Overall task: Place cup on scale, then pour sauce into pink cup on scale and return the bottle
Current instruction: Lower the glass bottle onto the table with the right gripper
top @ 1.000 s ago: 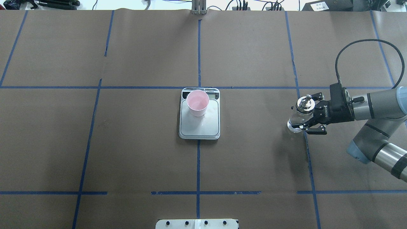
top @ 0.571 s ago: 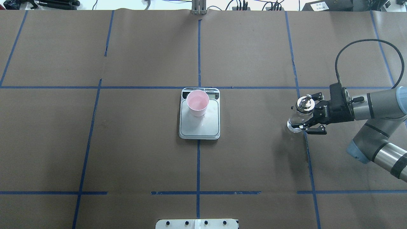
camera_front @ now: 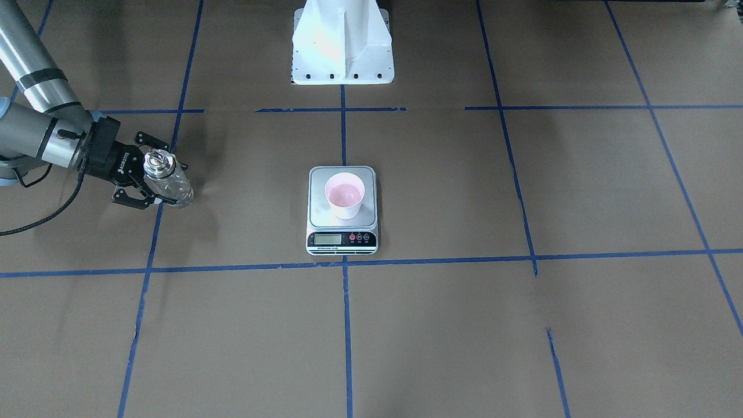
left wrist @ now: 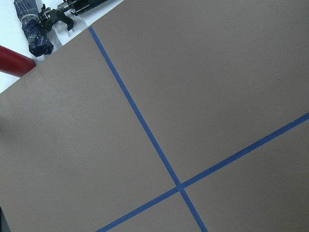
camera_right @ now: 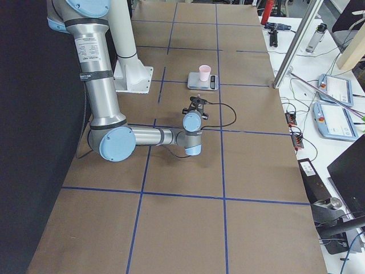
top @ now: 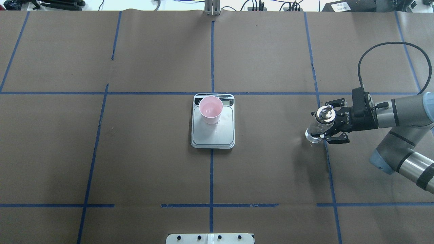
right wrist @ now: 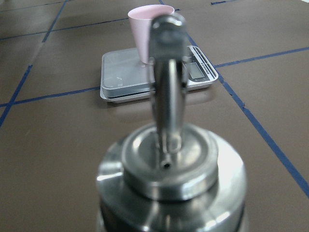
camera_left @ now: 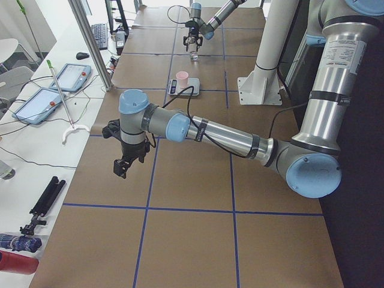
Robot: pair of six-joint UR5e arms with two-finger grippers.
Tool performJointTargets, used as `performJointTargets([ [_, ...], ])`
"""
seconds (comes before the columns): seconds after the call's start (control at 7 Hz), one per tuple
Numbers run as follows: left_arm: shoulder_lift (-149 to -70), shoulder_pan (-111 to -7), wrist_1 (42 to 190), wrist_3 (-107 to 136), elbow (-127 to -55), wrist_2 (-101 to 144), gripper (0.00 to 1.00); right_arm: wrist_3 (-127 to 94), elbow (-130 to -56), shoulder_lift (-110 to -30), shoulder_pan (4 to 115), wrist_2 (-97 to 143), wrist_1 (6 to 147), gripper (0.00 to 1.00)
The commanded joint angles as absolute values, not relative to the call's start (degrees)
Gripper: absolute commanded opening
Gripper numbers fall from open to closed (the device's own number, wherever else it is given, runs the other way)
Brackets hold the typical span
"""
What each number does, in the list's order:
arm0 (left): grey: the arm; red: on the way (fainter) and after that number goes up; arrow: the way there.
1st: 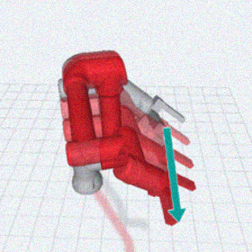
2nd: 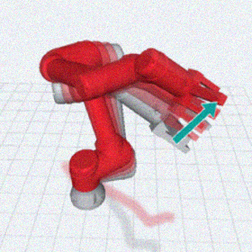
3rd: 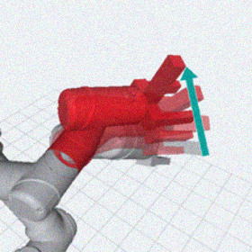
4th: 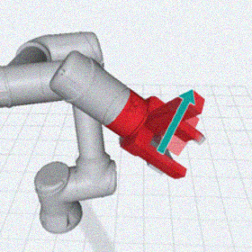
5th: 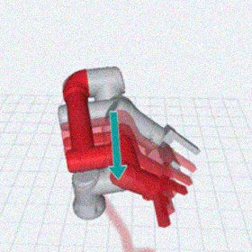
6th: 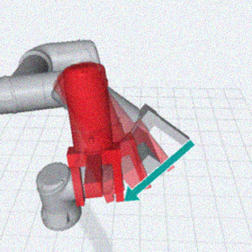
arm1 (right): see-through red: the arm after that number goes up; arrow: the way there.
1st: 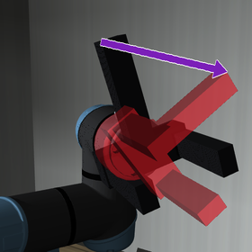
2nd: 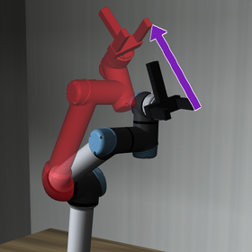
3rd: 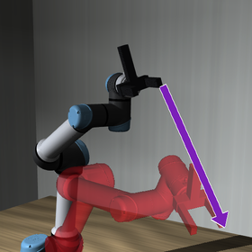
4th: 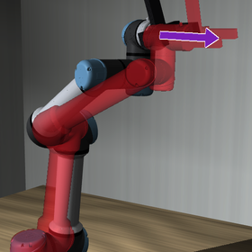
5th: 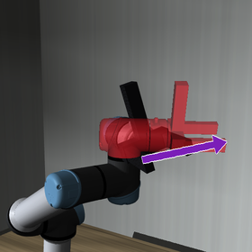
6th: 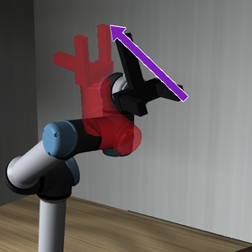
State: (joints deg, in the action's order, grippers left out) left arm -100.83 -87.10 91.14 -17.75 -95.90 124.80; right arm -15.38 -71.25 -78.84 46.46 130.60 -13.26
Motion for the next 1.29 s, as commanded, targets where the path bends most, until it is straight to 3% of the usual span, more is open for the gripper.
performJointTargets([
  [0.0, -100.8, -87.1, 91.1, -17.8, -96.1, 124.8, 1.0, -16.3, -71.4, -78.9, 46.5, 130.6, -13.3, 1.0],
  [1.14, -100.8, -87.1, 91.2, -17.8, -96.1, 124.8, 1.0, -19.2, -71.5, -85.1, 48.2, 130.8, -18.7, 1.0],
])
